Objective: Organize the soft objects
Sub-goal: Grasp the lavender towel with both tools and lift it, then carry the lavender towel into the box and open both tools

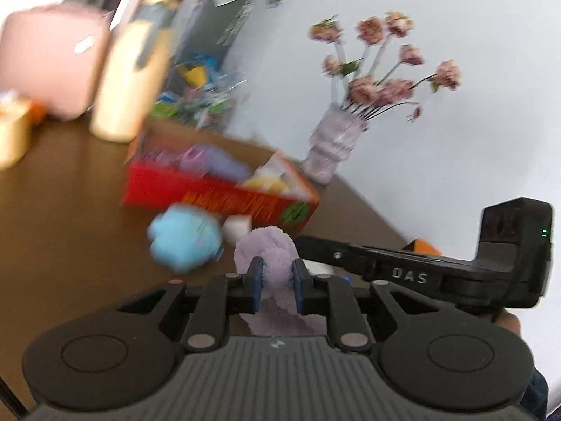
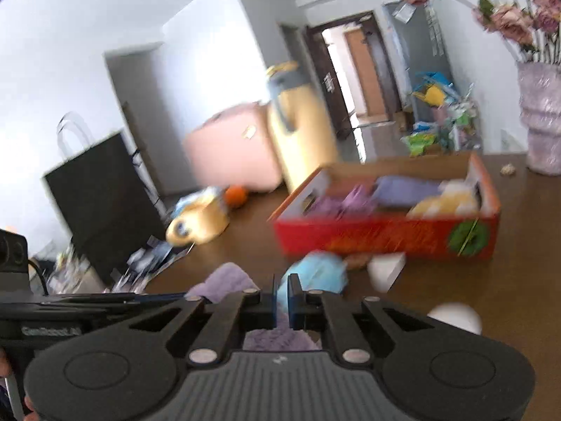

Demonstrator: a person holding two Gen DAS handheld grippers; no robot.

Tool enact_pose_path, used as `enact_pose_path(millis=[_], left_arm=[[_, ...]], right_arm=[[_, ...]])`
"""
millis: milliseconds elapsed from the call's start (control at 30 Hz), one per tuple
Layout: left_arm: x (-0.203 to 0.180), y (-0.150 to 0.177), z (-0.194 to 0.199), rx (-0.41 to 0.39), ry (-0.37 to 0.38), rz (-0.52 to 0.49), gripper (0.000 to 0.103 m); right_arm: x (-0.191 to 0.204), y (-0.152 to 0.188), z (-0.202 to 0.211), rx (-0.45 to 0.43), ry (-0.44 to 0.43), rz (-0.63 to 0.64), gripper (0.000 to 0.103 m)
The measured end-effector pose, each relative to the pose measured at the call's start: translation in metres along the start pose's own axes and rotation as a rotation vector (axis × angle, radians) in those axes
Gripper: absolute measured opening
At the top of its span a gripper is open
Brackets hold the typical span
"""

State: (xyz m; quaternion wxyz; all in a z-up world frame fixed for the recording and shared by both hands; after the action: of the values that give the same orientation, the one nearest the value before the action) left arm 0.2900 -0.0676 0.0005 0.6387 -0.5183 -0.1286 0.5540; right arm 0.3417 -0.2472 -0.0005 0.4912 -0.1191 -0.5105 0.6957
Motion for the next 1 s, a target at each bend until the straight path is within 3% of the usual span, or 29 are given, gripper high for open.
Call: enact_pose_path(millis=[200, 267, 333, 433, 533, 567, 633, 767, 867, 900, 967, 1000], left_arm=[[0.037, 0.074, 0.025, 0.077, -0.147, 0.164, 0.018], [0.044, 0.087, 0.029, 0.087, -0.186, 0.173, 0.018], [0.052, 0.093, 0.032, 0.079, -0.182, 0.173, 0.018], [0.055, 0.095, 0.032, 0.073, -0.183, 0.153, 0.019], [0.055, 0.094, 0.033, 0.067, -0.177, 0.134, 0.029], [0.055, 0.095, 0.034, 0.061, -0.175, 0.130, 0.039], [0.058, 0.098, 0.034, 0.055, -0.186, 0.110, 0.044], [0.062, 0.102, 0.032, 0.066, -0.175, 0.061, 0.042], [0.064, 0.101, 0.032, 0.073, -0.143, 0.045, 0.025], [0.064, 0.102, 0.032, 0.078, -0.125, 0.039, 0.024], [0.063, 0.102, 0.031, 0.077, -0.117, 0.033, 0.023], [0.063, 0.102, 0.031, 0.078, -0.117, 0.029, 0.021]], right_arm=[[0.023, 0.057, 0.001, 0.039, 0.070, -0.004, 0.014], [0.028, 0.072, 0.009, 0.028, 0.098, -0.018, 0.027], [0.035, 0.087, 0.014, 0.024, 0.075, -0.049, 0.034], [0.043, 0.103, 0.006, 0.051, 0.079, -0.073, 0.035], [0.042, 0.113, -0.003, 0.050, 0.161, -0.080, 0.035], [0.040, 0.117, -0.004, 0.047, 0.166, -0.104, 0.039], [0.035, 0.121, -0.003, 0.042, 0.154, -0.145, 0.038], [0.034, 0.126, -0.004, 0.050, 0.152, -0.148, 0.038], [0.032, 0.128, -0.005, 0.055, 0.139, -0.173, 0.037], [0.032, 0.128, -0.006, 0.059, 0.133, -0.183, 0.036], [0.033, 0.128, -0.006, 0.062, 0.106, -0.192, 0.024], [0.035, 0.128, -0.007, 0.062, 0.103, -0.189, 0.023]])
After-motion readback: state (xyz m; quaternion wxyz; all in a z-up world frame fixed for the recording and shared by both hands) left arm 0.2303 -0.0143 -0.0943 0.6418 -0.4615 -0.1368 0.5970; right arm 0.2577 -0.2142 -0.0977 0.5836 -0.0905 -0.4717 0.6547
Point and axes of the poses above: each gripper's, at about its wrist camera, not at the fingertips, and z roughly against the way its jaws point, x to its left, y to its underside, the point moved 5 cm from there along -z, roughly the way its jaws point, and after that the axes turned 1 degree about x, right-handed, at the moved point
